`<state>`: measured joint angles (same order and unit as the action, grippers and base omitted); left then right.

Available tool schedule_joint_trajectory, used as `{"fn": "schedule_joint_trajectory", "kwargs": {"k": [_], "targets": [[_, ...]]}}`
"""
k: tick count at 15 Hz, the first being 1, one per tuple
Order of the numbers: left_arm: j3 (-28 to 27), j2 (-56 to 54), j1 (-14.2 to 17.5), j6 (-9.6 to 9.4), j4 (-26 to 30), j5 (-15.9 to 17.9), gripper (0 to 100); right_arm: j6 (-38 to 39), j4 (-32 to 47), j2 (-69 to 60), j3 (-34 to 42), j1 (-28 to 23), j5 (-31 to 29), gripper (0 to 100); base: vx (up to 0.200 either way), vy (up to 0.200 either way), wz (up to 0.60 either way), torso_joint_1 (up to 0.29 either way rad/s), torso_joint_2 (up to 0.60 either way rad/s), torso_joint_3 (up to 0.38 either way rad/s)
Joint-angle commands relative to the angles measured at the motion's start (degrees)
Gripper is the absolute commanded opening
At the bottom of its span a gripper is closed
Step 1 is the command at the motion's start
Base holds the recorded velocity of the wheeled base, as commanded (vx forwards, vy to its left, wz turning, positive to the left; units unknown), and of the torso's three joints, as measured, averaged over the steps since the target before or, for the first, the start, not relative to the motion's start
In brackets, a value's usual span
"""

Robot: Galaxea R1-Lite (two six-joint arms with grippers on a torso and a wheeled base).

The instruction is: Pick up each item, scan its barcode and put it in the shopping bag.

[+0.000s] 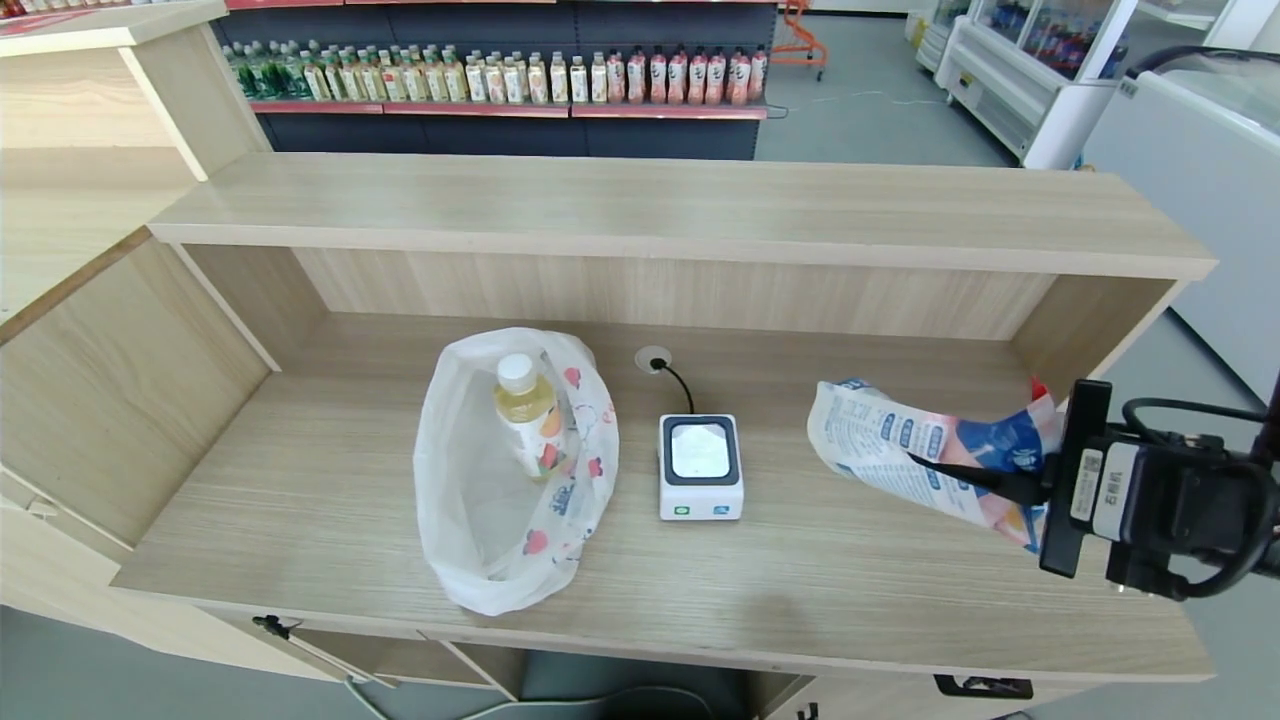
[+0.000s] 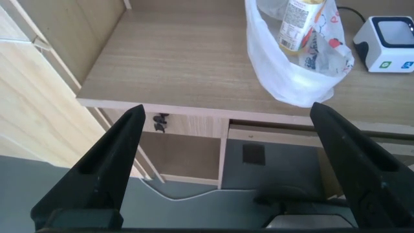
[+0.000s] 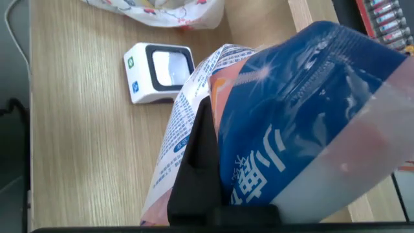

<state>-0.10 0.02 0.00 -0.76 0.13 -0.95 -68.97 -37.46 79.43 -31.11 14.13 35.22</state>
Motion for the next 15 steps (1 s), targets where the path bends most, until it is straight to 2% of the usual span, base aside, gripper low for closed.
{"fn": "schedule_joint_trajectory", "kwargs": {"k": [1, 3, 5, 9, 12, 15], "targets": [[0.0, 0.0, 0.0, 0.05, 0.0, 0.0, 100, 0.5, -0.1, 3.0, -1.4, -2.4, 1.2, 0, 0.000, 0.000, 0.00, 0.000, 0.00, 0.000], [0.0, 0.0, 0.0, 0.14, 0.0, 0.0, 100, 5.1, -1.6, 4.6, -1.2, -6.6, 4.1, 0, 0.000, 0.000, 0.00, 0.000, 0.00, 0.000], [0.1, 0.0, 0.0, 0.05, 0.0, 0.0, 100, 5.9, -4.1, 8.1, -1.8, -8.6, 7.1, 0, 0.000, 0.000, 0.00, 0.000, 0.00, 0.000], [0.0, 0.0, 0.0, 0.14, 0.0, 0.0, 100, 5.8, -5.3, 16.7, -8.2, -8.4, 10.0, 0, 0.000, 0.000, 0.00, 0.000, 0.00, 0.000], [0.0, 0.0, 0.1, 0.14, 0.0, 0.0, 100, 5.9, -4.6, 20.9, -11.0, -6.6, 13.9, 0, 0.000, 0.200, 0.00, 0.004, 0.00, 0.006], [0.0, 0.0, 0.0, 0.05, 0.0, 0.0, 100, 5.9, -4.6, 23.7, -13.0, -4.4, 14.3, 0, 0.000, 0.000, 0.00, 0.000, 0.00, 0.000]]}}
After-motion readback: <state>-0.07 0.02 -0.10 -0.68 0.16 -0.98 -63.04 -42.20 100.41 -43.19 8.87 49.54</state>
